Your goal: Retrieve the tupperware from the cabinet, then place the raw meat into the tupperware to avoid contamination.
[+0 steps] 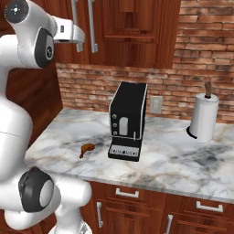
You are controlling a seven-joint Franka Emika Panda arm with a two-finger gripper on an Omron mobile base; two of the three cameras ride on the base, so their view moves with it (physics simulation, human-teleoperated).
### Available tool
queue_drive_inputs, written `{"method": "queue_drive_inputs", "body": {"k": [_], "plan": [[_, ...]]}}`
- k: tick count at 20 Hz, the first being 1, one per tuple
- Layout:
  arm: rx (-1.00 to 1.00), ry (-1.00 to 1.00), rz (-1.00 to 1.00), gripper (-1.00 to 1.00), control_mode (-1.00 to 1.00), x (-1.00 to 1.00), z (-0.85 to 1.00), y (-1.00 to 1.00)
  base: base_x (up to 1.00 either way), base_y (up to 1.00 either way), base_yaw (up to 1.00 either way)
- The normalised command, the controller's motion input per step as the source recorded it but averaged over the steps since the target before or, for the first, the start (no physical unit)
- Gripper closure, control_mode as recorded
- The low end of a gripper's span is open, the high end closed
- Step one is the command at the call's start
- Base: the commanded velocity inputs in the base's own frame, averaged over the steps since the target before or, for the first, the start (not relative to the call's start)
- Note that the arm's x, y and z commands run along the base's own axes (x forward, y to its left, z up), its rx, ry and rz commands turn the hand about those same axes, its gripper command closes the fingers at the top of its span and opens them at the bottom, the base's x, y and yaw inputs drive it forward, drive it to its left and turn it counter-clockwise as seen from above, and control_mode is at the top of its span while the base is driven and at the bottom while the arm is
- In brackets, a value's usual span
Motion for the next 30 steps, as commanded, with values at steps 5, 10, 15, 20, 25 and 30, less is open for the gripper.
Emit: {"method": "queue_drive_inputs", "body": {"k": [5, 10, 15, 20, 25, 30], "plan": [[-0.05, -0.17, -0.01, -1.00, -1.00, 0.52, 0.11, 0.01, 0.00, 0.00, 0.00], [-0.02, -0.02, 0.00, -1.00, -1.00, 0.54, 0.00, 0.00, 0.00, 0.00, 0.00], [0.00, 0.01, 0.00, -1.00, -1.00, 0.39, 0.00, -0.03, 0.00, 0.00, 0.00], [0.00, 0.02, 0.00, -1.00, -1.00, 0.41, 0.00, -0.04, 0.00, 0.00, 0.00], [0.00, 0.00, -0.03, -1.00, -1.00, 0.50, -0.06, 0.00, 0.00, 0.00, 0.00], [0.00, 0.00, -0.05, -1.00, -1.00, 0.58, -0.11, -0.01, 0.00, 0.00, 0.00]]}}
